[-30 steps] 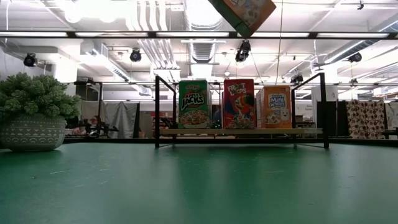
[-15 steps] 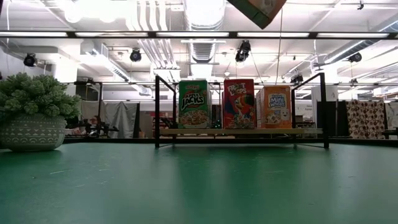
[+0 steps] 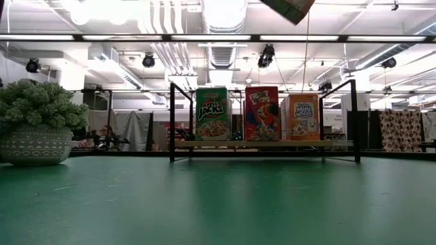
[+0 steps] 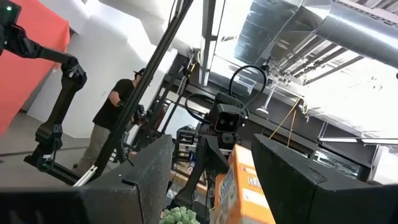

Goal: Stack cereal on shelf
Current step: Put the orange cereal box on the shelf aligned with the other orange cereal boxes

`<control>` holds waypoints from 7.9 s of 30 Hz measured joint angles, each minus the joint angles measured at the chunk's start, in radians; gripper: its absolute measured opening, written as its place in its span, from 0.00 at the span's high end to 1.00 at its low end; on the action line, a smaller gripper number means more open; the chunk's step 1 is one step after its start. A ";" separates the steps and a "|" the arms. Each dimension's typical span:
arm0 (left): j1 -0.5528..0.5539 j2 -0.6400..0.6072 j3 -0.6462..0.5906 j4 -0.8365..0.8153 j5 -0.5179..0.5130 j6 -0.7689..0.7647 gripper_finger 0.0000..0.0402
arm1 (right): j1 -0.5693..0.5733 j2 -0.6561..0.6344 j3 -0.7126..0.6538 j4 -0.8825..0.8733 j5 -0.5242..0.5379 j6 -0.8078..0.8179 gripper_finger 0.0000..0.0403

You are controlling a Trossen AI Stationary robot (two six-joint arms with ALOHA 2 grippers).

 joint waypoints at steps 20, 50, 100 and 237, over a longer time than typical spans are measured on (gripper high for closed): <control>0.114 0.263 0.118 0.065 0.001 0.033 0.62 | 0.000 0.000 0.000 -0.002 0.001 -0.016 0.48; 0.162 0.499 0.285 -0.020 0.026 0.058 0.62 | -0.001 0.000 0.000 -0.001 0.055 -0.068 0.48; 0.169 0.544 0.294 0.097 0.052 0.042 0.54 | -0.001 0.000 0.000 -0.007 0.081 -0.067 0.48; -0.209 -0.156 -0.660 0.160 -0.078 -0.182 0.61 | -0.067 0.884 0.077 -0.502 0.774 0.545 0.98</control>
